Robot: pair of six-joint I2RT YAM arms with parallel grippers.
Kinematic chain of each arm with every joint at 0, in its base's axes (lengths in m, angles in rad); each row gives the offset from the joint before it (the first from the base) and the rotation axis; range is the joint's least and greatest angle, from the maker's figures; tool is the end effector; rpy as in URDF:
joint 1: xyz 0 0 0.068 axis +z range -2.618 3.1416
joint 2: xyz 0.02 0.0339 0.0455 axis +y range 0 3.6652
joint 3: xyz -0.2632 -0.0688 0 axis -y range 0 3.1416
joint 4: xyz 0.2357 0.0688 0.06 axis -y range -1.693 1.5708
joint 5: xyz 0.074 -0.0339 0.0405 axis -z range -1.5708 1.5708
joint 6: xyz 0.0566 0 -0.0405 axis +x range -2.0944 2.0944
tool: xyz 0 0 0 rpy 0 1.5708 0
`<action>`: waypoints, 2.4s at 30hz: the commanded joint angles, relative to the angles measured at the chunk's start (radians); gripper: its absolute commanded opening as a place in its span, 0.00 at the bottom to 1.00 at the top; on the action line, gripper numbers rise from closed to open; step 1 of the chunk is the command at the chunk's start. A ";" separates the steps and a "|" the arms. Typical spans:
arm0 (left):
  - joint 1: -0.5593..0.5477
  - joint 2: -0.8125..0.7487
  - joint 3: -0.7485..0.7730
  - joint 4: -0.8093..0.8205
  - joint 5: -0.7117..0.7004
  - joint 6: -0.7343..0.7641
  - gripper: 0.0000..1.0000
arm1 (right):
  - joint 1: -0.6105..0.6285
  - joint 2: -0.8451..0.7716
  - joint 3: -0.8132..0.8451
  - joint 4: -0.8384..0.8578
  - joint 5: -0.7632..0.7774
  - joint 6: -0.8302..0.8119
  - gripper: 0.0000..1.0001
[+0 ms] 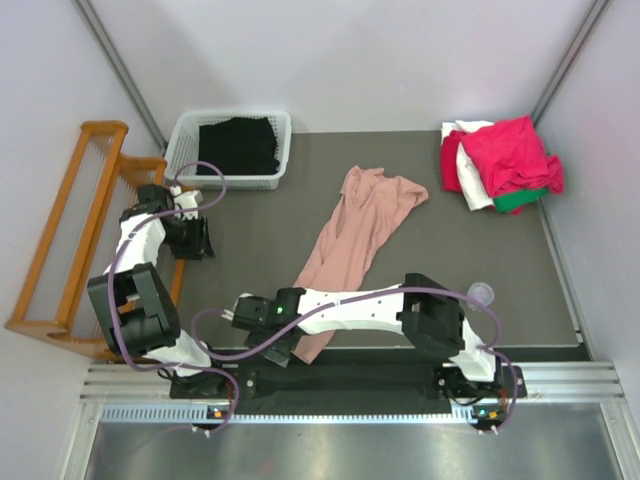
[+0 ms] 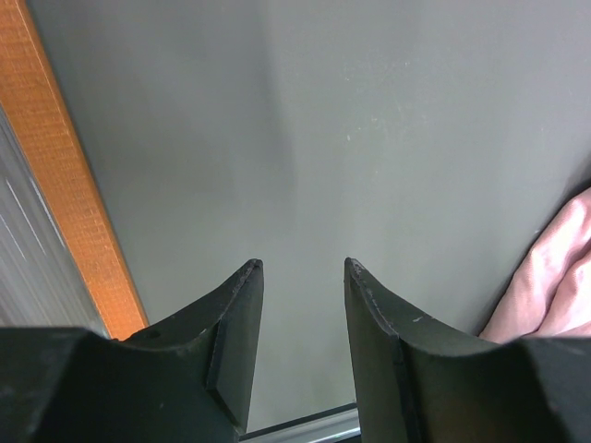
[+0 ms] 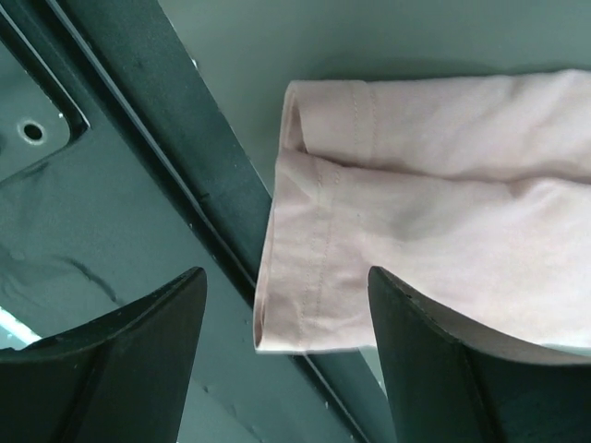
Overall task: Fold and stack the t-shirts
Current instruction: Fold the tshirt
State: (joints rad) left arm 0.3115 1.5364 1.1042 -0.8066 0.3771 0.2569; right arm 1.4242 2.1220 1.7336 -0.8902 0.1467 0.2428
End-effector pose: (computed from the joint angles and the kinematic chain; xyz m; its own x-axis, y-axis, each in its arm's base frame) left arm 0.2837 0.0695 0.2126 -0.9137 -0.0460 -0.4037 0.0635 0.9651 -0.2539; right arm 0.0719 0.4303 0.1795 -0.3696 -0.8748 -0.3133 -0.9103 0.4085 -0.0666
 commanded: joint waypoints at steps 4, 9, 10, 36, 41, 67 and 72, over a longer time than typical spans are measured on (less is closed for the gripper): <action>0.017 -0.010 0.029 0.009 0.016 0.008 0.46 | 0.018 -0.005 -0.118 0.120 -0.033 -0.033 0.71; 0.043 0.011 0.065 -0.002 0.028 0.001 0.45 | 0.018 0.023 -0.143 0.140 -0.032 -0.031 0.70; 0.044 0.011 0.062 -0.002 0.029 0.002 0.45 | 0.018 0.021 -0.143 0.142 -0.032 -0.030 0.71; 0.043 0.019 0.019 -0.028 0.078 0.051 0.46 | -0.073 0.139 -0.126 0.203 0.024 0.013 0.48; 0.043 0.031 0.019 -0.028 0.069 0.058 0.47 | -0.079 0.135 -0.180 0.221 0.065 0.036 0.39; 0.043 0.019 0.065 -0.100 0.097 0.105 0.47 | -0.033 0.274 -0.186 0.157 0.316 0.156 0.41; 0.043 0.022 0.066 -0.103 0.103 0.108 0.47 | 0.002 0.285 -0.180 0.131 0.415 0.153 0.49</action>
State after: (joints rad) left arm 0.3511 1.5646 1.1320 -0.8902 0.4507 0.3401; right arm 1.4578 2.2097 1.6558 -0.7998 0.3935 0.3725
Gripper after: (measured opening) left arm 0.467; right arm 0.472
